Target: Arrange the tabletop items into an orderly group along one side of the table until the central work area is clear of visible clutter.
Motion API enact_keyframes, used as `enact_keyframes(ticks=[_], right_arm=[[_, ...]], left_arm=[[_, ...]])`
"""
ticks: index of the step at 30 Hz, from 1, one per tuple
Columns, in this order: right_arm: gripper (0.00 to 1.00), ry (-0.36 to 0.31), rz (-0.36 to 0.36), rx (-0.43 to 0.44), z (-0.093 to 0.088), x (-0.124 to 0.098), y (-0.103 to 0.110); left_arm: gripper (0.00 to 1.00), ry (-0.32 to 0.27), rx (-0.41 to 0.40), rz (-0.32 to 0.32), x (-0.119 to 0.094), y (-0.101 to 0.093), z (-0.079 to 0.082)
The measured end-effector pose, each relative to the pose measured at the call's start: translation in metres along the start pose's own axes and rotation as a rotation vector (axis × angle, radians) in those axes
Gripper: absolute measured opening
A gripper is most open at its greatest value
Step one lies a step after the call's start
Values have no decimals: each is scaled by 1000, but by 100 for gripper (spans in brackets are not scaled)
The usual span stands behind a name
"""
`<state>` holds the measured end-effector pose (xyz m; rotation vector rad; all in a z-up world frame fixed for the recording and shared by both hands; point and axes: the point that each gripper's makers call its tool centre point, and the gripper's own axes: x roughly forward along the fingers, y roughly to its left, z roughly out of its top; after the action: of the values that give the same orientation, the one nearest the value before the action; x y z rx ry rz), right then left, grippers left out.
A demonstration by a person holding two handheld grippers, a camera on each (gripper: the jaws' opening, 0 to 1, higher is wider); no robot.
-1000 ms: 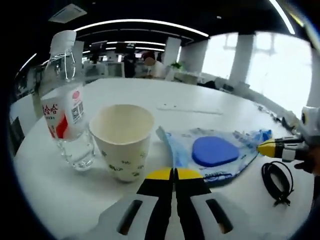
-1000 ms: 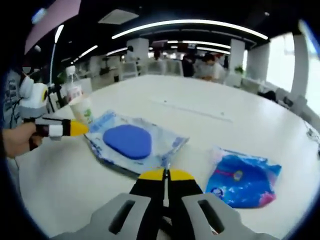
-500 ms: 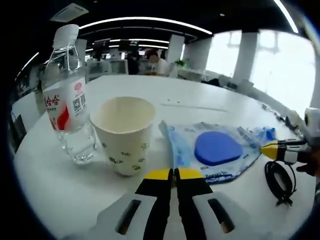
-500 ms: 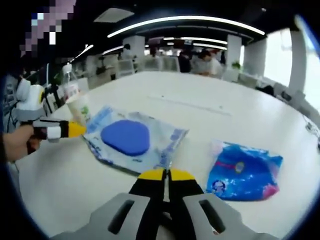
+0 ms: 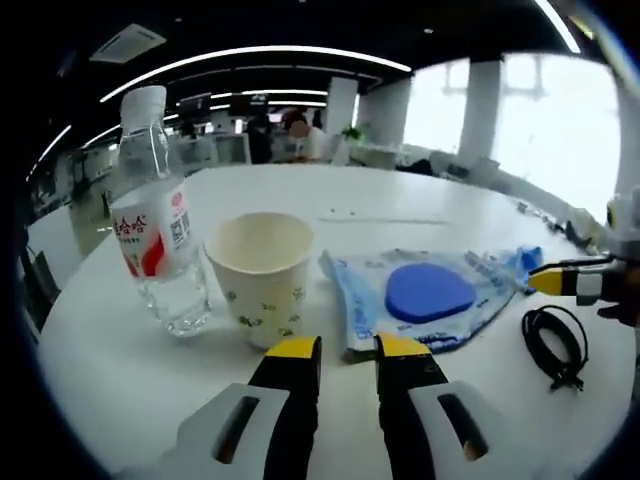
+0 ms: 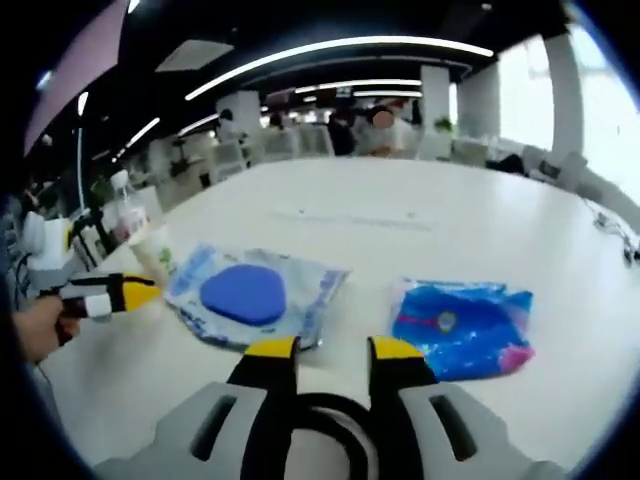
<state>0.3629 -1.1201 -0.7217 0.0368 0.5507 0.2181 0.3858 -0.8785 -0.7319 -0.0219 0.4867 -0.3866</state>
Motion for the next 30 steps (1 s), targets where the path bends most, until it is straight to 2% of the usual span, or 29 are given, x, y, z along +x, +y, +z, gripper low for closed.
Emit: enact_keyframes(ticks=[4, 10, 14, 18, 25, 30], right_arm=[[34, 0, 5, 12, 0, -13, 2], [43, 30, 9, 25, -9, -27, 5], [48, 32, 15, 43, -12, -38, 6], [54, 24, 22, 16, -10, -47, 8], [68, -34, 86, -17, 2, -66, 18], [73, -41, 146, -67, 5, -83, 32]], left_arm=[[28, 0, 42, -29, -9, -3, 0], [42, 4, 32, -80, -23, -7, 1], [52, 5, 56, -133, -35, -17, 0], [62, -2, 98, -188, -46, -25, 2], [74, -17, 97, -228, -65, -26, 11], [81, -27, 82, -242, -82, -18, 18]])
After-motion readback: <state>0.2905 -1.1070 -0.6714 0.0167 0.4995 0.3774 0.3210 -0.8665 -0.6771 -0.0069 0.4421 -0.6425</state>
